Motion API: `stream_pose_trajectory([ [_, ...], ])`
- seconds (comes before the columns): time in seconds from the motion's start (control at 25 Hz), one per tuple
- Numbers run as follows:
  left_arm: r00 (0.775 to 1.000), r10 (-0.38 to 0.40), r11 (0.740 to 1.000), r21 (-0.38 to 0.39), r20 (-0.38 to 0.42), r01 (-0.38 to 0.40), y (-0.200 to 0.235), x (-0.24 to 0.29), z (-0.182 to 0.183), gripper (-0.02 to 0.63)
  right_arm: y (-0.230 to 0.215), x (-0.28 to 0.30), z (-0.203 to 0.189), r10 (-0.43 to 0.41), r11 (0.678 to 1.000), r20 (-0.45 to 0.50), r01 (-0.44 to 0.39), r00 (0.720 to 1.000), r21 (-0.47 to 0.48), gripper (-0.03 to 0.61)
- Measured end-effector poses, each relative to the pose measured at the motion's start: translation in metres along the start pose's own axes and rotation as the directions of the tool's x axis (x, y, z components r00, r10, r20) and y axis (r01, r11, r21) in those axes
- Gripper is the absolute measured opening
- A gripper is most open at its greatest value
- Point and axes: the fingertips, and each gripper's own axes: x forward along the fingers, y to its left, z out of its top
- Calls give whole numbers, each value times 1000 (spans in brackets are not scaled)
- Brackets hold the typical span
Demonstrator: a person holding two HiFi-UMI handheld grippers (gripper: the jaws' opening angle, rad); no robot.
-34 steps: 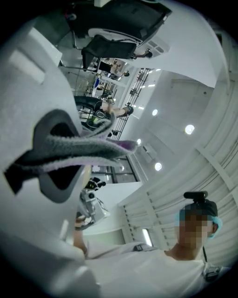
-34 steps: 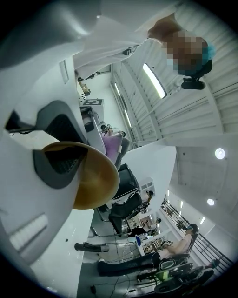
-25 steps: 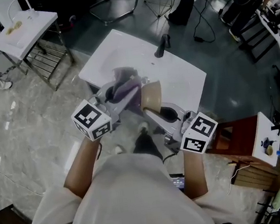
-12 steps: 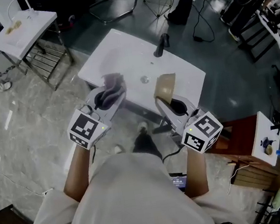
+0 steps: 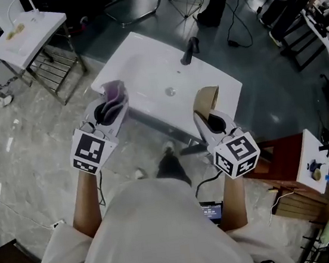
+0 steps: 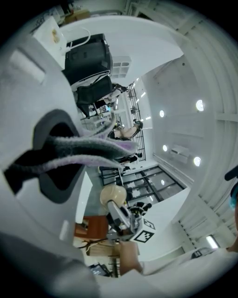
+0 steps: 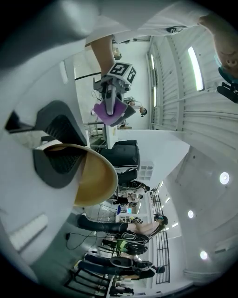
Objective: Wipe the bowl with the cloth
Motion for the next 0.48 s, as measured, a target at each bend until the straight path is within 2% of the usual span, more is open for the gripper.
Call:
stream_pose_trajectory([
  [0.12, 1000, -4, 1000, 7, -11, 4, 0, 2, -3, 66, -3, 2, -6, -15, 1000, -26, 14, 1000, -16, 18],
  [0.48, 998, -43, 999, 21, -39, 44, -9, 16, -12, 66, -13, -1, -23, -28, 999, -63, 29, 998, 16, 18],
])
